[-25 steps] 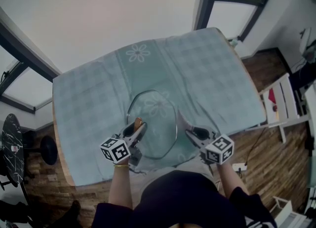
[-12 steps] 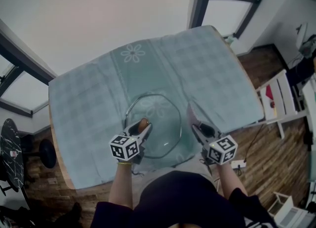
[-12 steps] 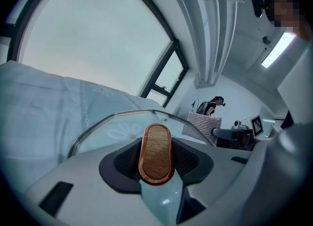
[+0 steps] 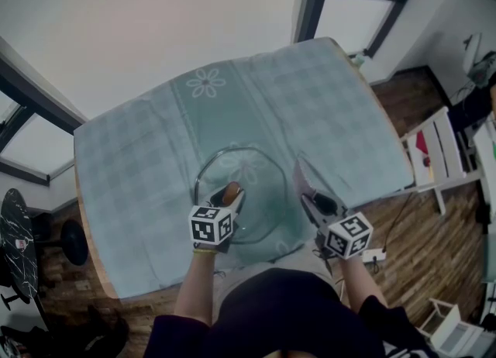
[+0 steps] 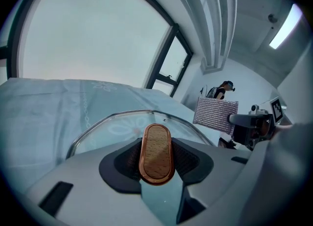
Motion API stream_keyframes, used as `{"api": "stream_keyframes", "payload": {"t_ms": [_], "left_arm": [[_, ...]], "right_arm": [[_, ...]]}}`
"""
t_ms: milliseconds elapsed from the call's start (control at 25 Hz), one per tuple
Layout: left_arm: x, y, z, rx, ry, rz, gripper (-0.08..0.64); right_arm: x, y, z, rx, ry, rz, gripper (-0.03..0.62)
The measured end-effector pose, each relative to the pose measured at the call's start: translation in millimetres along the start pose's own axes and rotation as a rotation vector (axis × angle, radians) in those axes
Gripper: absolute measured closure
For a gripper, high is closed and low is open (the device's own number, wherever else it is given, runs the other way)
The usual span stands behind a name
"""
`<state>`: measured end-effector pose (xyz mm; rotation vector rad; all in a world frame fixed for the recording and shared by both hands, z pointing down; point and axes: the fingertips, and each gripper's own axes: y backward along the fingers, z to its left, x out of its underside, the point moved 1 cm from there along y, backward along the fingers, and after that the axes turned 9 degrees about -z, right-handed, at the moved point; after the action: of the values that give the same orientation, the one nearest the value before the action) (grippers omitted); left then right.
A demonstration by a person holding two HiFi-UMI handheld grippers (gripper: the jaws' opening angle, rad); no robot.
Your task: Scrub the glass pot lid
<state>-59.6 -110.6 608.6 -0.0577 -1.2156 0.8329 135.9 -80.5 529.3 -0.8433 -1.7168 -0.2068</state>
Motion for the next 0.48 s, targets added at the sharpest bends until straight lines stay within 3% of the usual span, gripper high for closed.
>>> {"api": "stream_keyframes", "payload": {"t_ms": [480], "left_arm": [[25.2, -24.1, 0.7, -0.099, -0.141, 0.143, 0.393]], "right_arm": [[3.1, 0.5, 1.8, 0.0, -0.003, 0.012, 0.51]]}}
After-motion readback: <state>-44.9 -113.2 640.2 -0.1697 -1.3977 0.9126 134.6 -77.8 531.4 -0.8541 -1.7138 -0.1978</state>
